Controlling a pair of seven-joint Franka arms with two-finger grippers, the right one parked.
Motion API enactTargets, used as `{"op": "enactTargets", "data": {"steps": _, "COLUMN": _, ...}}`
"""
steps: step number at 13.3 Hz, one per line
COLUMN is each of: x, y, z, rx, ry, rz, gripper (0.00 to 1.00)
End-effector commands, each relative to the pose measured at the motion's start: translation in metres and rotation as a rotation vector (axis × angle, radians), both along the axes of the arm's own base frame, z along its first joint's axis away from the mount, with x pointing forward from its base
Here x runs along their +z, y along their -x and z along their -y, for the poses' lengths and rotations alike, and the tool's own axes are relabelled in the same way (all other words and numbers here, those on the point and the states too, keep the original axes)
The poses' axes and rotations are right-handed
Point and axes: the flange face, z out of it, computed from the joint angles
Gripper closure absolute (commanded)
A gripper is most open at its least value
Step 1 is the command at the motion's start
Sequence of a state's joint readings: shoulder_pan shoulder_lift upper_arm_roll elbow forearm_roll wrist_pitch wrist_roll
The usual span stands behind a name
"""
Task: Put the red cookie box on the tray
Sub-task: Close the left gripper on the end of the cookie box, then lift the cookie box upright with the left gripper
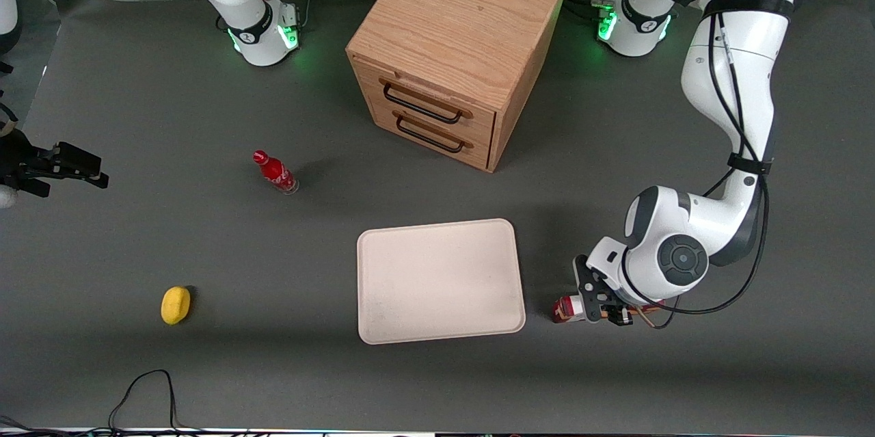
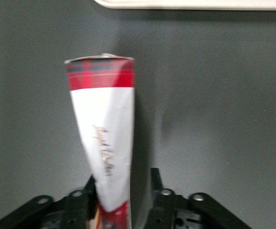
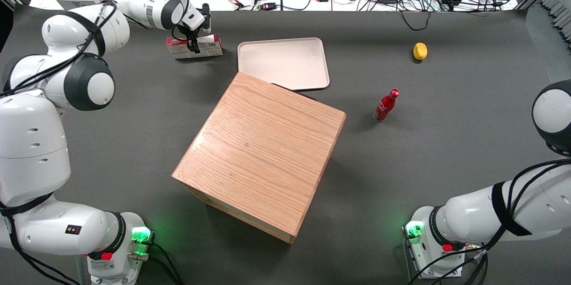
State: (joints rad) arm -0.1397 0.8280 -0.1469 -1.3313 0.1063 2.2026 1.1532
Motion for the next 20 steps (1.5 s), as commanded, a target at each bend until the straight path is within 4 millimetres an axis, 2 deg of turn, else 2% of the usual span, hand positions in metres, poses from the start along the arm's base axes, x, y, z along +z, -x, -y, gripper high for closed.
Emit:
{"op": "enactTargets", "data": {"steps": 1, "x": 0.001, "y": 0.001, "z": -0.005, "rx": 0.002, "ry": -0.005, "rz": 0.014, "gripper": 1.0}}
{"op": "enactTargets", "data": {"steps": 3, "x": 0.01, "y": -0.001, "z": -0.006, "rx": 0.011, "ry": -0.006, "rz": 0.015, "gripper": 1.0}}
{"op": "enactTargets", "data": {"steps": 5, "x": 0.036, "y": -0.001, "z": -0.008, "rx": 0.015, "ry": -0.012, "rz": 0.018, "gripper": 1.0}}
{"op": "enactTargets", "data": {"steps": 6, "x": 0.059, "y": -0.001, "z": -0.014, "rx": 0.018, "ry": -0.034, "rz": 0.017, "gripper": 1.0}}
{"op": "enactTargets", "data": {"steps": 9, "x": 0.16, "y": 0.014, "z": -0.023, "rx": 0.059, "ry": -0.084, "rz": -0.021, "gripper": 1.0}}
{"op": "enactTargets", "data": {"steps": 12, "x": 0.264, "y": 0.054, "z": -0.03, "rx": 0.113, "ry": -0.098, "rz": -0.042, "gripper": 1.0}}
{"op": "enactTargets", "data": {"steps": 13, "x": 0.29, "y": 0.066, "z": -0.031, "rx": 0.117, "ry": -0.1, "rz": -0.043, "gripper": 1.0}}
{"op": "enactTargets", "data": {"steps": 14, "x": 0.308, "y": 0.076, "z": -0.037, "rx": 0.135, "ry": -0.111, "rz": -0.059, "gripper": 1.0}}
{"op": "enactTargets", "data": {"steps": 16, "x": 0.32, "y": 0.078, "z": -0.04, "rx": 0.144, "ry": -0.111, "rz": -0.068, "gripper": 1.0}}
{"op": "enactTargets", "data": {"steps": 18, "x": 0.32, "y": 0.074, "z": -0.034, "rx": 0.194, "ry": -0.1, "rz": -0.057, "gripper": 1.0}}
{"op": "enactTargets", "data": {"steps": 20, "x": 0.308, "y": 0.069, "z": 0.012, "rx": 0.325, "ry": -0.07, "rz": -0.046, "gripper": 1.0}}
